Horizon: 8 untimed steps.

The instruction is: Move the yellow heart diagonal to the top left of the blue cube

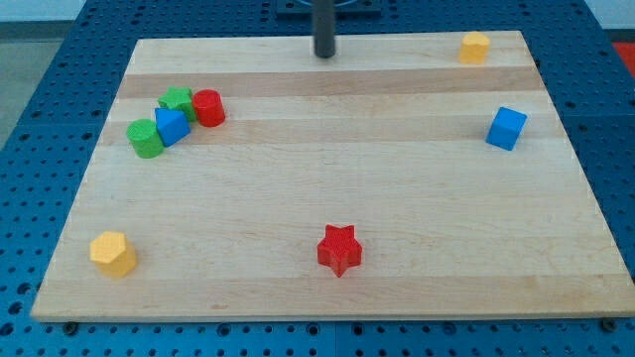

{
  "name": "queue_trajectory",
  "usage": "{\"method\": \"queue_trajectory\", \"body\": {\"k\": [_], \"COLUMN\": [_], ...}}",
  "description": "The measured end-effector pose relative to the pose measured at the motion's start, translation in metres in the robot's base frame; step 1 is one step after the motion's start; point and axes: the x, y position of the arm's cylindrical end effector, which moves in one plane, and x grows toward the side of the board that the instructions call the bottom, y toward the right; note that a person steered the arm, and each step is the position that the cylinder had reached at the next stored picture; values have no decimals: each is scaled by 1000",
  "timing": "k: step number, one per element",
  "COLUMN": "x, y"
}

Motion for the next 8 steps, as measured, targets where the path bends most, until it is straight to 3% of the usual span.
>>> {"method": "queue_trajectory", "body": {"k": [3,4,8], "x": [-23,-16,52], "y": [182,214,207]}}
